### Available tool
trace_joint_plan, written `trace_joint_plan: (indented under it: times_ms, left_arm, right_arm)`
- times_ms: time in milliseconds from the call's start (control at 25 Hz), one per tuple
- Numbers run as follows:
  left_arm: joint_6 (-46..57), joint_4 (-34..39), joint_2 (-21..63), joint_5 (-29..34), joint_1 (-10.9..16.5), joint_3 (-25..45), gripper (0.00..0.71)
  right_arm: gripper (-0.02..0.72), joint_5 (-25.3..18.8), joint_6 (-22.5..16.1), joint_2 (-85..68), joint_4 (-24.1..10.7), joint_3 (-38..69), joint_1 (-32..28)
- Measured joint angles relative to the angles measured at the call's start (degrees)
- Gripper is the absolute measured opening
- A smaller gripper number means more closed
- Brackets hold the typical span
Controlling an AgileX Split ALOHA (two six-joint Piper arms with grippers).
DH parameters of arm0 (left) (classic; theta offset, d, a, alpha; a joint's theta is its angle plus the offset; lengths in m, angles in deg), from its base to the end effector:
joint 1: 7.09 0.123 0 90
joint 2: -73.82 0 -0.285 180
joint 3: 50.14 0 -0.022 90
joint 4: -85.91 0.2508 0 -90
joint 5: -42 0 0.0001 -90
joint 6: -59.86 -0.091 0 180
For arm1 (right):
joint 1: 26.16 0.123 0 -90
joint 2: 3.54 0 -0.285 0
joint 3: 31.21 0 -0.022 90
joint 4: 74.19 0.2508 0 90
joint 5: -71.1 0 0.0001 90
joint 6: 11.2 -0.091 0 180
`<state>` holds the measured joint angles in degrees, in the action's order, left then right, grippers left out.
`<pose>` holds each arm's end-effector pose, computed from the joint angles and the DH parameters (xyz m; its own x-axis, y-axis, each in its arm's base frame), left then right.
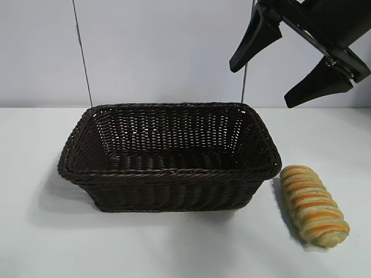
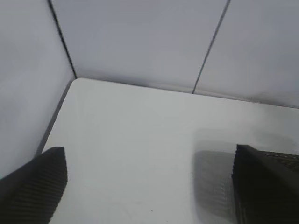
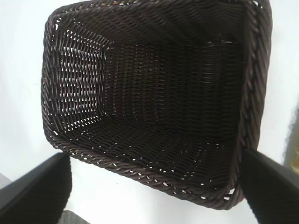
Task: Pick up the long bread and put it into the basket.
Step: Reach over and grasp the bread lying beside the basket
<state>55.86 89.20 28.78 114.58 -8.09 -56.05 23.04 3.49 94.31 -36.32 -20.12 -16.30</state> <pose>0.0243 0.0046 0.4994 -0.3709 0.0933 -0.9240 -0.0012 0.9949 0.1009 0.3115 0.0964 0.2744 -0.9172 0.0402 -0.3964 -0.1773 0.8498 0.4963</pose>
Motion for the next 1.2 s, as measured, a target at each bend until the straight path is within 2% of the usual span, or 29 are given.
trace_joint_plan:
  times_ms: [320, 480, 960, 1200]
  left_arm:
    - [1.77, 0.00, 25.37, 0.06, 0.00, 20.46, 0.694]
    - [3.51, 0.00, 32.39, 0.29, 0.00, 28.54, 0.694]
    - [7.55, 0.00, 33.73, -3.28, 0.00, 52.25, 0.695]
    - [7.77, 0.00, 33.68, -6.11, 0.00, 53.43, 0.695]
  right_arm:
    - [0.695, -0.45, 0.70, 0.00, 0.00, 0.00, 0.00]
    - [0.695, -0.45, 1.16, 0.00, 0.00, 0.00, 0.00]
    - [0.695, -0.45, 2.36, 0.00, 0.00, 0.00, 0.00]
    - [0.695, -0.63, 2.53, 0.00, -0.13, 0.00, 0.00]
